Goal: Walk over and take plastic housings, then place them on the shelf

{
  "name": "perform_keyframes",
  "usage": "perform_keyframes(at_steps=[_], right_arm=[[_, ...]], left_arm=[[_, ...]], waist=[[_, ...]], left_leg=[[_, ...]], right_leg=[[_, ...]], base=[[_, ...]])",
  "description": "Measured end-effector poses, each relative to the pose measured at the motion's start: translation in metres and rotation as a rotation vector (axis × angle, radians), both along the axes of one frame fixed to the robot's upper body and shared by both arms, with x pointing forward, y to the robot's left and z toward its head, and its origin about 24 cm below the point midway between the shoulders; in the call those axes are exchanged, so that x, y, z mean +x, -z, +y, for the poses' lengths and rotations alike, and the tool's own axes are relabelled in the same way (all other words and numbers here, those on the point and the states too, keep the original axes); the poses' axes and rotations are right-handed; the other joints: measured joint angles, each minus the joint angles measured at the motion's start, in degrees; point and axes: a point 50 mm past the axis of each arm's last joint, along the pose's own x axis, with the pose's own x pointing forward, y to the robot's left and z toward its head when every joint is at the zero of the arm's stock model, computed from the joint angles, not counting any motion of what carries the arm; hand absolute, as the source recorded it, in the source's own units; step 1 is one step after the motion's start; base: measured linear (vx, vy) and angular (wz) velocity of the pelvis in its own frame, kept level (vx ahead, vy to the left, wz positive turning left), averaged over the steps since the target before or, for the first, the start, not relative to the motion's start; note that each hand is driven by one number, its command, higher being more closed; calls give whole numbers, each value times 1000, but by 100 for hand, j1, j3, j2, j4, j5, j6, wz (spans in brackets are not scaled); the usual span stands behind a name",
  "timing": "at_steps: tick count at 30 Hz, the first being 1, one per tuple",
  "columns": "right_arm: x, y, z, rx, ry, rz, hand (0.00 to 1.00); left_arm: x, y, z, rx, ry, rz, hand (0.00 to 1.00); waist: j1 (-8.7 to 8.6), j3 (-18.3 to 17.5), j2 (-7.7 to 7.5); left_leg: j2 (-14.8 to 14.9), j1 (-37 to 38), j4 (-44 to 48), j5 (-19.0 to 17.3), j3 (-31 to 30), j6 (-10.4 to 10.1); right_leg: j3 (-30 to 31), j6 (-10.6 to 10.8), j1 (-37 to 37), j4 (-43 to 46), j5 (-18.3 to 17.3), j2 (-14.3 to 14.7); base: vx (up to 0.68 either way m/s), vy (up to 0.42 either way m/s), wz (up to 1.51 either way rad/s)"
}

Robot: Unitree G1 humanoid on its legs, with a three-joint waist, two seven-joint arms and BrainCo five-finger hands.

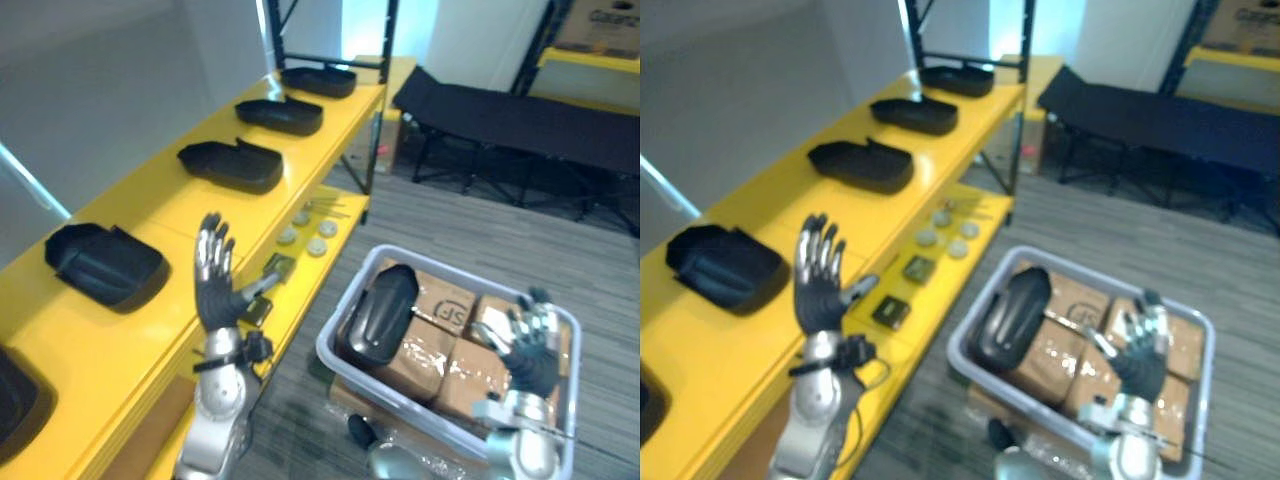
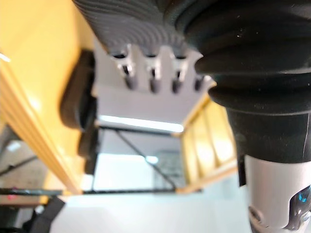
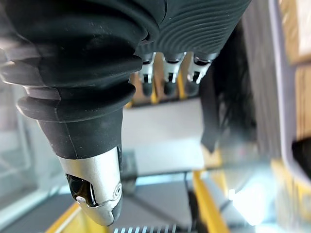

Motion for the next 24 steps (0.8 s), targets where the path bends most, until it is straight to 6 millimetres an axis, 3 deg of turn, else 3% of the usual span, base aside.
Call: perform_keyframes(at_steps=[2, 4, 9, 10, 11, 12, 13, 14, 19, 23, 24], right_arm=[[7, -5, 5, 0, -27, -29, 0], [11, -8, 13, 12, -57, -44, 0], [10, -5, 20, 46, -73, -32, 0], [9, -4, 21, 60, -75, -24, 0], [10, -3, 25, 84, -95, -24, 0], [10, -3, 26, 86, -99, -24, 0], [10, -3, 28, 88, -110, -23, 0], [10, -3, 28, 88, -110, -22, 0], [6, 2, 25, 138, -11, 6, 0], [-9, 14, 17, 162, 61, 65, 0], [-13, 16, 18, 161, 45, 77, 0]], left_arm=[[-1, 0, 1, -10, -11, -2, 0], [-2, 1, 2, -15, -22, 0, 0], [-8, 4, 9, -13, -57, -5, 0], [-8, 4, 9, -16, -63, -3, 0], [-8, 3, 9, -28, -71, -16, 0], [-8, 3, 9, -29, -72, -19, 0], [-8, 2, 8, -31, -71, -31, 0], [-7, 2, 4, -38, -58, -38, 0], [5, -11, -15, -49, 52, -114, 0], [9, -9, -20, -25, 95, -105, 0], [7, -6, -17, -12, 77, -84, 0]], waist=[[96, 2, 19], [197, 9, 2], [294, 37, -140], [300, 41, -131], [323, 47, -1], [324, 42, -2], [306, 1, -78], [310, 9, -53], [384, 50, 17], [444, 120, -91], [453, 151, -219]], left_leg=[[13, -52, -108, -202, -5, -192], [1, -51, -283, -404, -9, -261], [-210, -153, -375, -624, -21, -252], [-208, -161, -377, -608, -10, -221], [-110, -177, -377, -614, -25, -197], [-102, -177, -379, -613, -27, -198], [-99, -160, -362, -622, -49, -211], [-67, -167, -313, -636, -158, -226], [149, -351, 435, -734, -238, -372], [285, -23, 707, -1241, 368, -296], [282, 61, 742, -1234, 725, -298]], right_leg=[[-145, -54, -225, 122, 68, -8], [-221, 50, -320, 156, 188, -41], [-270, 38, -406, 105, 174, -287], [-317, -26, -408, 95, 110, -318], [-614, -124, -553, 436, 34, -296], [-683, -122, -606, 595, 35, -279], [-898, 4, -718, 929, -136, -276], [-1000, 145, -698, 997, -210, -266], [-1269, 285, -645, 1323, -215, -139], [-1182, 393, -497, 1344, 18, 82], [-1211, 260, -364, 885, 185, -26]], base=[[-115, 95, 1], [-127, 91, 8], [-149, 53, 5], [-39, -23, -2], [0, 0, 0], [18, -61, 11], [50, -49, 26], [66, -63, 37], [51, -44, 25], [-153, 26, -73], [-339, 18, -118]])
